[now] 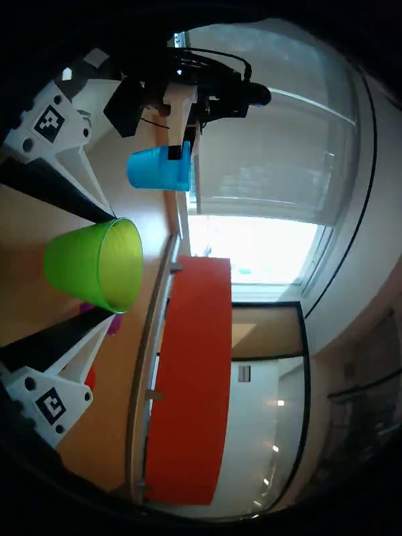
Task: Pour water
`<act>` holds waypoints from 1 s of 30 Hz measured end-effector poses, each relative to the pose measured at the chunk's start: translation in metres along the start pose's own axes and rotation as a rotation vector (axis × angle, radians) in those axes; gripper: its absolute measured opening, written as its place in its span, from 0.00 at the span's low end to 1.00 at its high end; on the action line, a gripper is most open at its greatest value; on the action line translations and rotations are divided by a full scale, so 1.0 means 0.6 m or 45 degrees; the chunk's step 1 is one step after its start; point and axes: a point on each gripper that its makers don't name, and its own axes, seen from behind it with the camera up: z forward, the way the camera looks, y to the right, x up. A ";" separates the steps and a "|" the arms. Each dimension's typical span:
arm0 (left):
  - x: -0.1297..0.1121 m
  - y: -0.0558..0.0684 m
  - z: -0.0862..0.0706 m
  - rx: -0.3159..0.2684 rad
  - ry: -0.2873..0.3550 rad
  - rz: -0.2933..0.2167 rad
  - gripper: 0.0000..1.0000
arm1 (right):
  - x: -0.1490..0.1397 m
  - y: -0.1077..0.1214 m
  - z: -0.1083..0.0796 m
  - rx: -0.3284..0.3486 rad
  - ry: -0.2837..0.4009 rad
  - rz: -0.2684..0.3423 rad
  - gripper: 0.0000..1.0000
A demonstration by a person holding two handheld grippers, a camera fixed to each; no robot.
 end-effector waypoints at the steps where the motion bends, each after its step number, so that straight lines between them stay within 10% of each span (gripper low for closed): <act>1: 0.000 -0.001 0.001 0.003 -0.003 0.007 0.87 | -0.001 -0.002 -0.001 0.003 -0.002 0.001 0.91; 30: 0.003 0.003 0.017 0.000 -0.099 0.339 0.87 | -0.057 -0.114 0.006 0.200 -0.095 0.017 0.91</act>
